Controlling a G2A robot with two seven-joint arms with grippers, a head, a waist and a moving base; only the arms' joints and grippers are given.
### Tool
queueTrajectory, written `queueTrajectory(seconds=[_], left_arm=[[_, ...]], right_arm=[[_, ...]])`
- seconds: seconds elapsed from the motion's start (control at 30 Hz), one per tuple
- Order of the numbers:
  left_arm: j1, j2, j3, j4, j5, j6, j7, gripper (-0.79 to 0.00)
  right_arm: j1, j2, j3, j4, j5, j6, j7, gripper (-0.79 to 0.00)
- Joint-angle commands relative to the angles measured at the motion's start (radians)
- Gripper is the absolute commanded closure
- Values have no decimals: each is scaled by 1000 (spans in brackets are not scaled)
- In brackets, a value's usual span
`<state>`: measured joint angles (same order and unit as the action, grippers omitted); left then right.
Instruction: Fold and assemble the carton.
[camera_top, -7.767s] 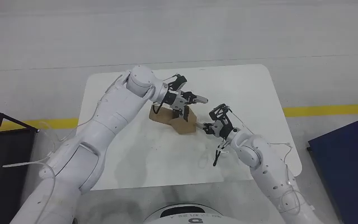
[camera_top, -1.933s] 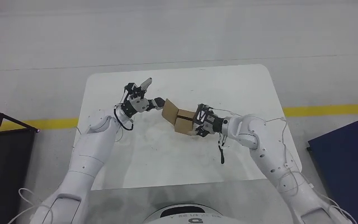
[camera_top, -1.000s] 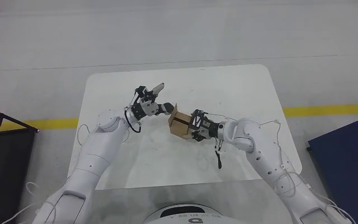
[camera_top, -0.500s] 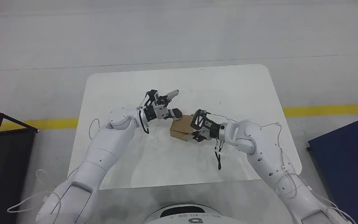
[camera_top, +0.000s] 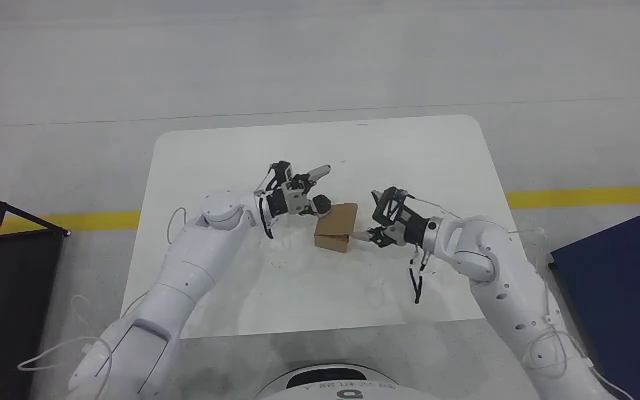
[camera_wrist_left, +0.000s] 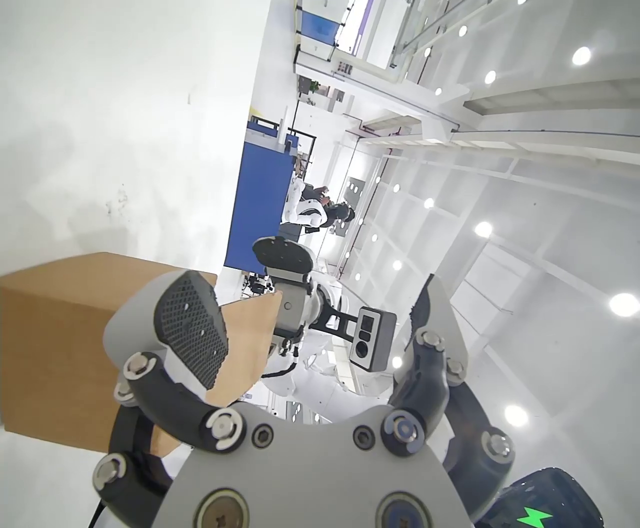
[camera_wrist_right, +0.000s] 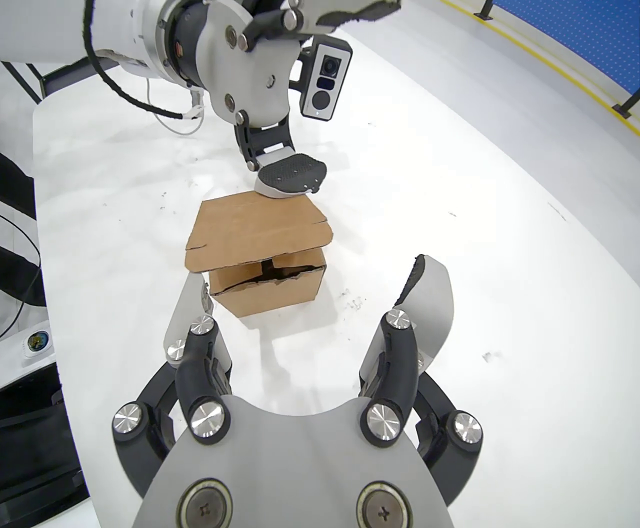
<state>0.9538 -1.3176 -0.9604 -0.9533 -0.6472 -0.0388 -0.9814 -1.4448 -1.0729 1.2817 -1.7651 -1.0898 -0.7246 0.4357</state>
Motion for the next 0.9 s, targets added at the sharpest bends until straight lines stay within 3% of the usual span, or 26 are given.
queueTrajectory(seconds=[0.0,0.2,0.5,0.87], left_arm=[[-3,-1,1,0,5,0,1,-785],[6,4,-32,-44,-21,-28,-9,-785],[63,19,-45,-196,14,27,-35,-785],[33,-2,26,-127,65,49,11,-785]], right_arm=[[-16,4,17,-27,5,-4,-4,-662],[-60,14,67,-88,18,-5,-24,-646],[-88,21,65,-117,28,-24,-27,-523],[-90,26,26,-82,33,-37,-4,-453]])
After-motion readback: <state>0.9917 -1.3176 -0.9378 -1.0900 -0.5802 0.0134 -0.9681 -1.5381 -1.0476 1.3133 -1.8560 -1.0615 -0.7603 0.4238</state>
